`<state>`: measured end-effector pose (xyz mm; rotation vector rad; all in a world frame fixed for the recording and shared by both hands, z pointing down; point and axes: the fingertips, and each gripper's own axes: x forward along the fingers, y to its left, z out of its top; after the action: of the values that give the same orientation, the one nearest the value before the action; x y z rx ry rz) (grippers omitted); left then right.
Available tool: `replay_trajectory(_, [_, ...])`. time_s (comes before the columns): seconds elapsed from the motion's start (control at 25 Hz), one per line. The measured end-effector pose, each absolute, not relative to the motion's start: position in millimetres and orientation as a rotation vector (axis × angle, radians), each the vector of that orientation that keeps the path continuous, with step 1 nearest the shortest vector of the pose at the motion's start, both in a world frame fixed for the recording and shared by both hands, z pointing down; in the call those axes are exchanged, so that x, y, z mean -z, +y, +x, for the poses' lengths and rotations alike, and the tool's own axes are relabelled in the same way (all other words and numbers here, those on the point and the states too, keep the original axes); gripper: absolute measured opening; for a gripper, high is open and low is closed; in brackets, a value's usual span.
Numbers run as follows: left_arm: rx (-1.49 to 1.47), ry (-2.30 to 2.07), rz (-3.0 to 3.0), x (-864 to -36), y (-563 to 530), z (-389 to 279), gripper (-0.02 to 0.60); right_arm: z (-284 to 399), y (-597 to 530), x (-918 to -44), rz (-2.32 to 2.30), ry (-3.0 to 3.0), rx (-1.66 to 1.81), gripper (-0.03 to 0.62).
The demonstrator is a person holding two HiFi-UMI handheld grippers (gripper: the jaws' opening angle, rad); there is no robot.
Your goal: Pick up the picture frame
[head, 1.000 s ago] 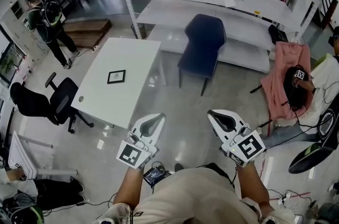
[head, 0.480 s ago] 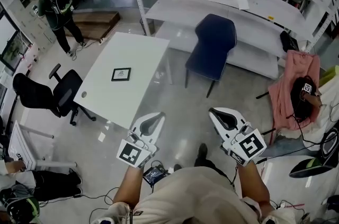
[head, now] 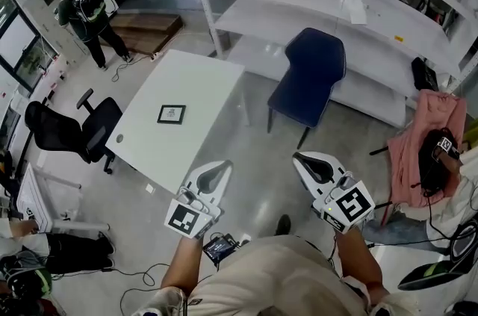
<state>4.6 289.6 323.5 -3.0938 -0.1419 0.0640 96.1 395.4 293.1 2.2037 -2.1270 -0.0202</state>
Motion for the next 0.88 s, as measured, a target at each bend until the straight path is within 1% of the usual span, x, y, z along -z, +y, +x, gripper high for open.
replay_trajectory(0.2, [-0.062,-0.056,-3.088,-320.6,287.6,35.8,0.018,131.1,388.5,-293.7,2.147,-2.194,0.021,0.026])
replay_trajectory(0.44, [-0.057,0.051,-3.084,-325.0,281.6,54.7,0.018,156.6,374.7,-297.7,2.074,-2.268,0.034,0.026])
replay_trajectory(0.88, [-0.035,0.204,-3.093,-329.5,249.1,49.8,0.018,158.0,327.7,-304.8,1.956,-2.382,-0.001,0.026])
